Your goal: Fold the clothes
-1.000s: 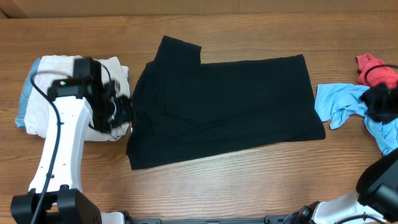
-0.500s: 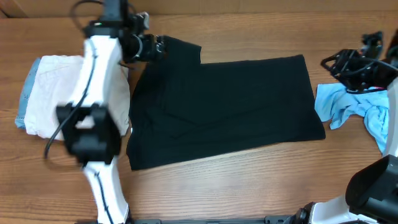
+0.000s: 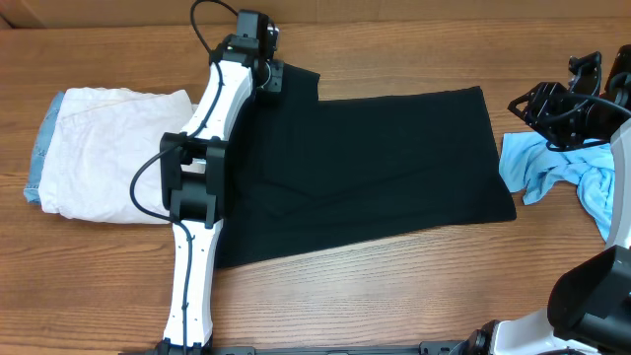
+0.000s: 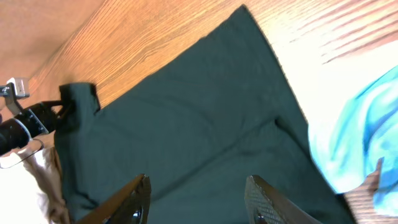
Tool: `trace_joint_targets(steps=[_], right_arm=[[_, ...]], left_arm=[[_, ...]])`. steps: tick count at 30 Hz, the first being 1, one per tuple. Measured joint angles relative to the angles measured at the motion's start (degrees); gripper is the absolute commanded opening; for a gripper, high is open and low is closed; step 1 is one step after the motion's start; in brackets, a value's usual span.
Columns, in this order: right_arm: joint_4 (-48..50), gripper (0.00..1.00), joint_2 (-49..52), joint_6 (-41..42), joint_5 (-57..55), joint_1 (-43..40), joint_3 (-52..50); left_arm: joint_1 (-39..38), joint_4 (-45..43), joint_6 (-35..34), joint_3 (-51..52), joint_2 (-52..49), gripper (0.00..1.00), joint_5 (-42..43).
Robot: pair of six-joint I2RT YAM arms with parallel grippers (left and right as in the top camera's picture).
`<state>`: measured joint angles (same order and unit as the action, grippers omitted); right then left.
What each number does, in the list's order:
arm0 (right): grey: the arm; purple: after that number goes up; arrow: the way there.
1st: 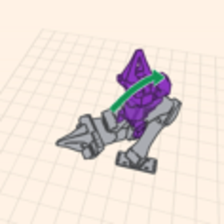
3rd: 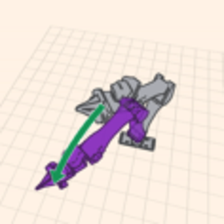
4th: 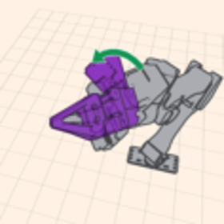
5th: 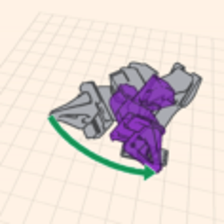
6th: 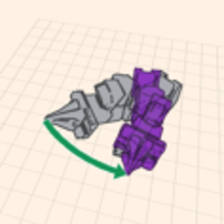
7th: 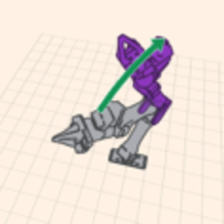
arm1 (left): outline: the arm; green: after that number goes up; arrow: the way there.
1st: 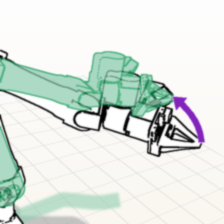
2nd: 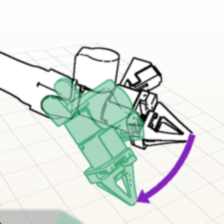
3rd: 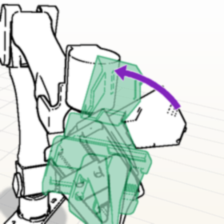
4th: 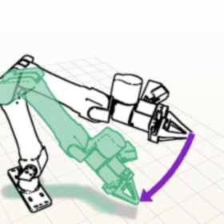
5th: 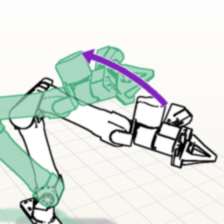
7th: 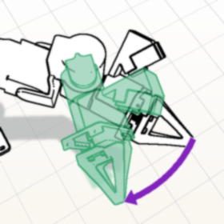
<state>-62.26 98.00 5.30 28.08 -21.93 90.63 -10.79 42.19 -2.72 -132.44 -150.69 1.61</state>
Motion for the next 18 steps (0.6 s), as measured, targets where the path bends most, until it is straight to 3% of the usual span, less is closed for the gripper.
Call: trace_joint_targets(steps=[1, 4, 5, 7, 18], right_arm=[[0.8, 0.54, 0.0, 0.0, -0.6, 0.0, 0.0], [6.1, 0.47, 0.0, 0.4, -1.7, 0.0, 0.0], [8.4, 0.36, 0.2, 0.9, -2.1, 0.0, 0.0], [12.8, 0.30, 1.2, 2.6, -3.0, 0.0, 0.1], [35.7, 0.29, 18.4, 6.2, -5.9, 1.5, 0.1]], left_arm=[[-0.4, 0.0, 0.0, -0.2, -0.2, 0.04, -1.2], [-0.9, 1.0, -0.1, -0.5, -0.2, 0.04, -2.4], [-0.9, 1.9, -0.3, -0.8, -0.2, 0.04, -2.4], [-0.9, 4.2, -0.4, -1.3, -0.1, 0.04, -2.5], [-1.8, 18.1, -0.8, -1.0, 9.1, 0.04, 4.1]])
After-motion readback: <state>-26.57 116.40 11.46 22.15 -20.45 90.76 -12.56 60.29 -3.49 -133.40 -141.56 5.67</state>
